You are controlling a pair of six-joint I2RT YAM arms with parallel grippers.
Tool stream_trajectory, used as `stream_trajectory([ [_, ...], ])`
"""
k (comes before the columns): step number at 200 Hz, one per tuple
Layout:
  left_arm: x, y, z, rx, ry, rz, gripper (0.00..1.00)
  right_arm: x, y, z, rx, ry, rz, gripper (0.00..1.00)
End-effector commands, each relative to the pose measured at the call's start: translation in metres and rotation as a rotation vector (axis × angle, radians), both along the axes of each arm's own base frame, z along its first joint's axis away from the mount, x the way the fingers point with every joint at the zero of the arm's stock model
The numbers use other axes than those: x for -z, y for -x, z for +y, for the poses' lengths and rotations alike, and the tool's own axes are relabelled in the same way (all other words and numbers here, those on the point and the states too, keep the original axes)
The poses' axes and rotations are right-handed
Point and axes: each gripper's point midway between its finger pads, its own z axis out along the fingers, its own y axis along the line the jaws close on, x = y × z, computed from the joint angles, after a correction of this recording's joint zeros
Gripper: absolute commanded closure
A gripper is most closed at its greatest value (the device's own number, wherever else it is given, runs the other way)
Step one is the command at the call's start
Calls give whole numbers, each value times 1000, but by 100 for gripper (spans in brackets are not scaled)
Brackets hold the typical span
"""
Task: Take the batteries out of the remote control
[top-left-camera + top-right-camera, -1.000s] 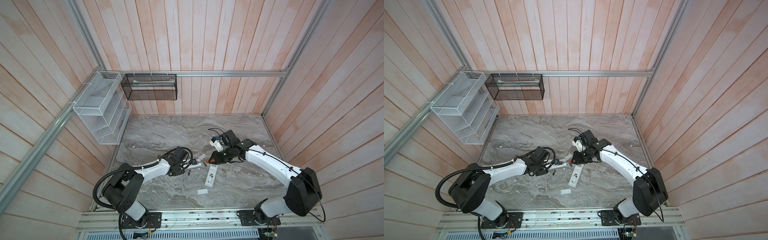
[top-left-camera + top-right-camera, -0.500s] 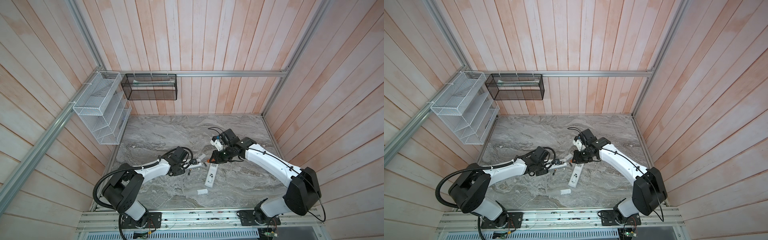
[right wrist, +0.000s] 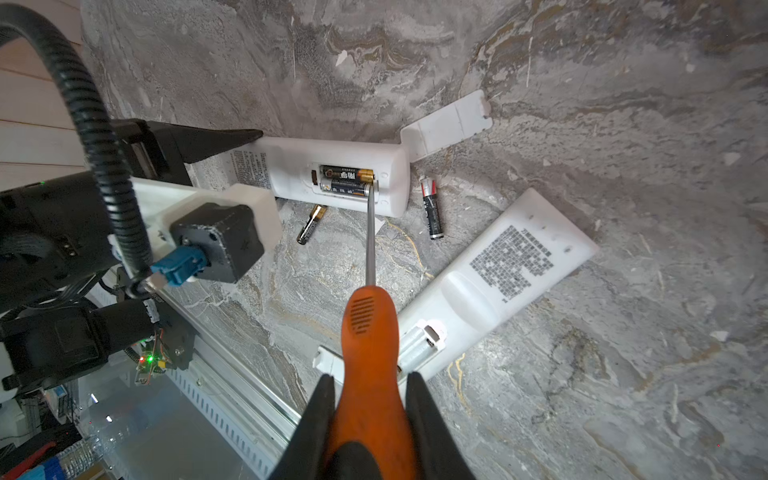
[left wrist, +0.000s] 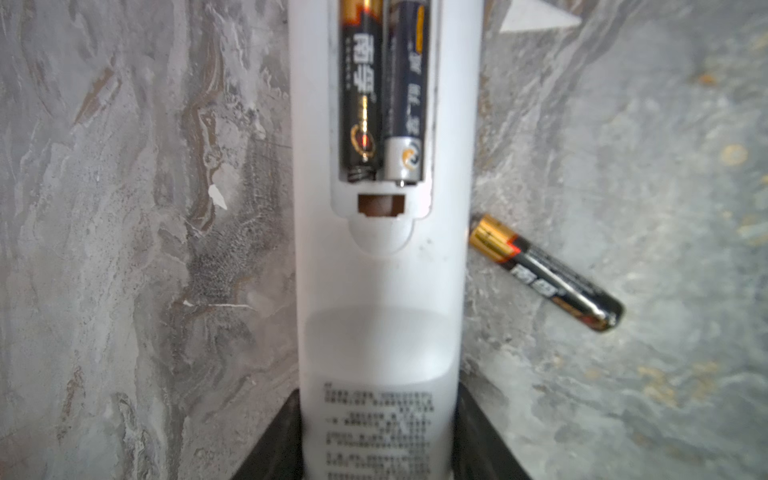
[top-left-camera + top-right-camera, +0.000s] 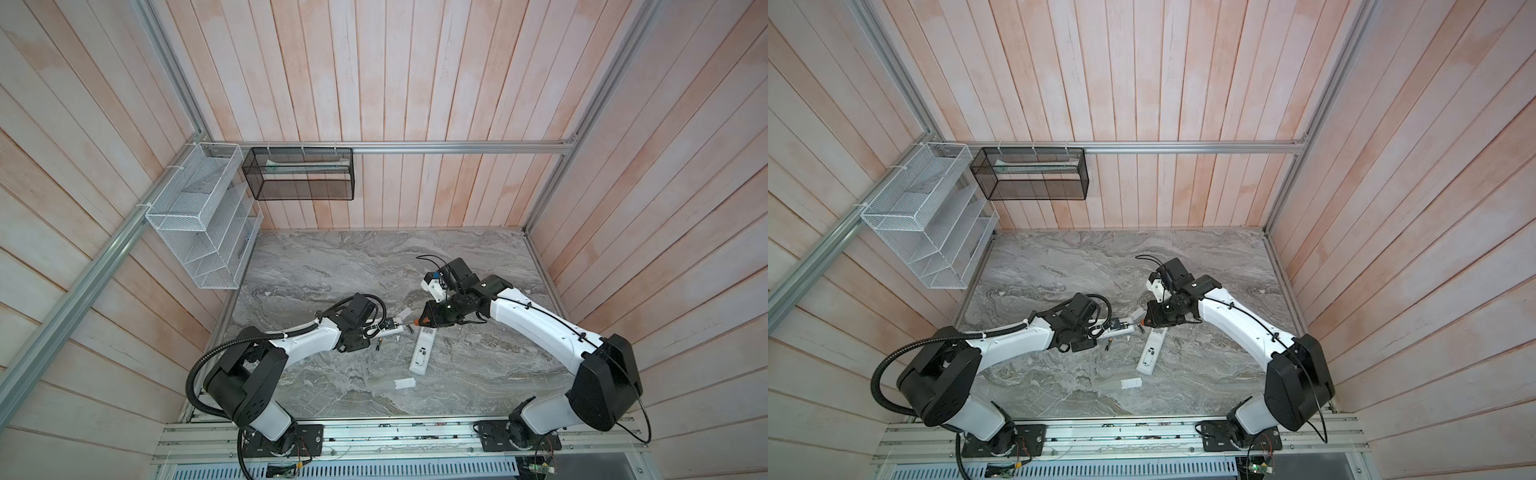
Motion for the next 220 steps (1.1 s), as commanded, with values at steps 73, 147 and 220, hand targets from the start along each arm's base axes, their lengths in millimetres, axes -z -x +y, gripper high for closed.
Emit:
stream_trajectory([
  [73,10,14,-4,53,6,56,87,-10,24,34,-191,-168,-36,100],
  [147,16,14,-2,45,-11,65,89,-30,40,55,-293,-222,-72,100],
  [220,22,12,3,26,-37,68,91,-55,42,57,-300,-245,-118,100],
])
